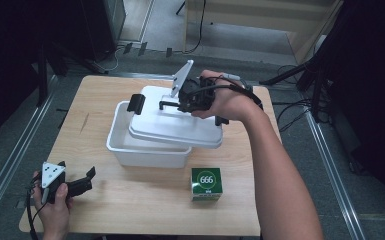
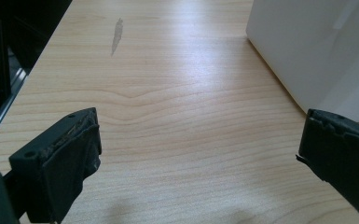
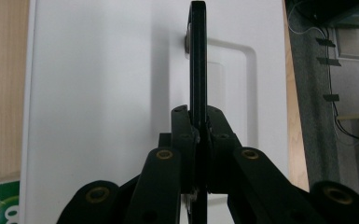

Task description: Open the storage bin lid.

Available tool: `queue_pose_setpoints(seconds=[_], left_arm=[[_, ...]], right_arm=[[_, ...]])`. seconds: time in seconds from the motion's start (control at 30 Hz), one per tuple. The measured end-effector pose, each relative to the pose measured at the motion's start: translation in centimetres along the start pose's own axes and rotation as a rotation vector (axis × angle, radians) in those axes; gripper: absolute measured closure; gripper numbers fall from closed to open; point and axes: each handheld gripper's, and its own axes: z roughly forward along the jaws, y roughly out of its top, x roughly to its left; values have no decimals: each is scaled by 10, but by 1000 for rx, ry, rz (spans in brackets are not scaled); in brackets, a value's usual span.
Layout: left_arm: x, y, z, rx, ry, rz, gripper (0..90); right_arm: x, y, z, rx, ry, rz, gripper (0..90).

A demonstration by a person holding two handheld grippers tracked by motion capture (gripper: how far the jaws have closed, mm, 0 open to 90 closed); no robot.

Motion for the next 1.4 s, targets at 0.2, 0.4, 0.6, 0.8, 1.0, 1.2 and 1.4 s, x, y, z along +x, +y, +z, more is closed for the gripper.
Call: queue_pose_setpoints(seconds=[0.2,0.4,0.6,0.8,1.0,1.2,1.4], left_arm=[[0,0,0,-1,0,3,0],[0,0,0,1,0,5,0],[0,0,0,-1,1,6,0],[0,0,0,2,-1,-1,0],[1,0,0,-4,-4,-6,0],[0,0,-1,-6,-4,0,0],[0,-1,-1,-9,-2,-1,0]], right_arm=[[-2,-23,-6,6,-10,30,845],[-4,-44,-15,15,-32,62,845],[-5,-61,-23,12,-52,85,845],[-6,-85,-34,16,-78,120,845],[-5,-101,-40,22,-89,148,845],[-2,-124,-42,36,-94,177,845],[1,-142,-43,45,-102,207,845]])
